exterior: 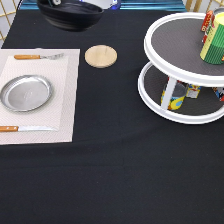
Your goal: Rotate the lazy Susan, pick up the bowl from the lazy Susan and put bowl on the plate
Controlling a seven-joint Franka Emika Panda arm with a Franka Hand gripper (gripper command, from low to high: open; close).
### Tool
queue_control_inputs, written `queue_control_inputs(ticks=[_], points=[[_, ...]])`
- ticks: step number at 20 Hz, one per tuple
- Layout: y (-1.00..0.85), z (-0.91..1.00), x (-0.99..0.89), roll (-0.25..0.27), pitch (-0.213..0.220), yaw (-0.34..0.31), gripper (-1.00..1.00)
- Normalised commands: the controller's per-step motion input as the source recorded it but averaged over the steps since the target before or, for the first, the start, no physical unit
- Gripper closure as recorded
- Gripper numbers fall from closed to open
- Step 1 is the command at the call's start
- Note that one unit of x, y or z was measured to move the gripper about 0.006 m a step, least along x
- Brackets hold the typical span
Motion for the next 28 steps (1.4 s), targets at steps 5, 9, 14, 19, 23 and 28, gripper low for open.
queue_control_inputs(ticks=[5,9,14,19,23,28], points=[[-0.12,-0.43,-0.33,-0.034,-0.001,-0.309,1.0],[-0.15,-0.39,-0.3,-0.046,-0.001,-0.306,1.0],[-0.14,-0.3,-0.28,-0.037,0.0,-0.311,1.0],[-0.38,-0.19,0.05,-0.018,0.112,-0.226,1.0],[-0.43,-0.38,0.22,0.0,0.184,-0.169,1.0],[-0.35,-0.33,0.34,0.029,0.276,-0.101,1.0]])
